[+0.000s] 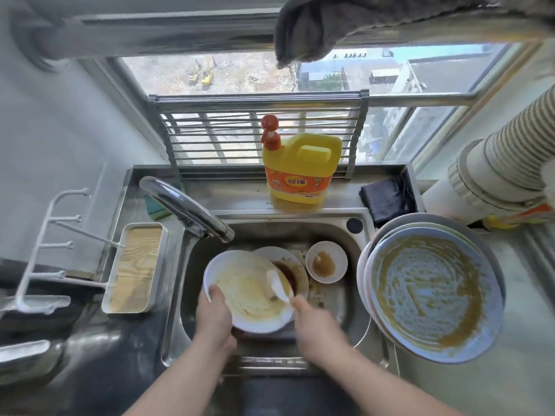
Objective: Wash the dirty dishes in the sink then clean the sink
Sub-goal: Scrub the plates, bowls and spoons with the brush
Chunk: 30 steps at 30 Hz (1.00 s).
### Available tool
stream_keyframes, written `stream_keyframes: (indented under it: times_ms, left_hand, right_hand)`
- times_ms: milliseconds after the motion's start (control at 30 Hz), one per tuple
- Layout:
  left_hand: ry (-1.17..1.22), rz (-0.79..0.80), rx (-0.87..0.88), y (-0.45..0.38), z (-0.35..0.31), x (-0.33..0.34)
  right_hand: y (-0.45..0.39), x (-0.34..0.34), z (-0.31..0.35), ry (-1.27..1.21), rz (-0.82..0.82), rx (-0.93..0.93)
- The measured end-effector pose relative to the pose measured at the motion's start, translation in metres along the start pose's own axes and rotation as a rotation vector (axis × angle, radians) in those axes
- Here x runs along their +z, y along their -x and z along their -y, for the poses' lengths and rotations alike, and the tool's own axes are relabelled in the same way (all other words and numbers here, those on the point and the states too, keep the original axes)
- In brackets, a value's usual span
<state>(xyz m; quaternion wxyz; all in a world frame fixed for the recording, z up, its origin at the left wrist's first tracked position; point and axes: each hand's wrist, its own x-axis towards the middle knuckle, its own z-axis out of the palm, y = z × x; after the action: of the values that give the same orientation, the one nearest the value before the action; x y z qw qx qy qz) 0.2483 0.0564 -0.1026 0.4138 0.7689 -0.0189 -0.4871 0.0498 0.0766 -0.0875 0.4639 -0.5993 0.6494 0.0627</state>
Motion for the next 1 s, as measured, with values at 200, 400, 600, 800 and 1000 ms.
stream_keyframes:
  times_ms: [200, 400, 600, 800, 1000]
  left_hand:
    - [-0.025, 0.090, -0.019, 0.010, -0.005, 0.008]
    - [-0.090, 0.066, 0.015, -0.009, -0.028, -0.003]
    - [-0.085, 0.089, 0.009, -0.009, -0.031, -0.010]
    - [-0.117, 0.137, 0.037, -0.009, -0.035, -0.010]
    - [-0.073, 0.123, 0.062, -0.010, -0.047, -0.011]
  right_hand:
    - [-0.004, -0.013, 0.035, -0.023, -0.015, -0.072]
    - [0.043, -0.001, 0.029, -0.003, 0.062, -0.118]
    - [0.008, -0.024, 0.012, 0.050, -0.036, -0.033]
    - [0.027, -0.015, 0.021, 0.023, -0.020, -0.120]
    - [0.050, -0.005, 0.019, -0.009, 0.021, -0.181]
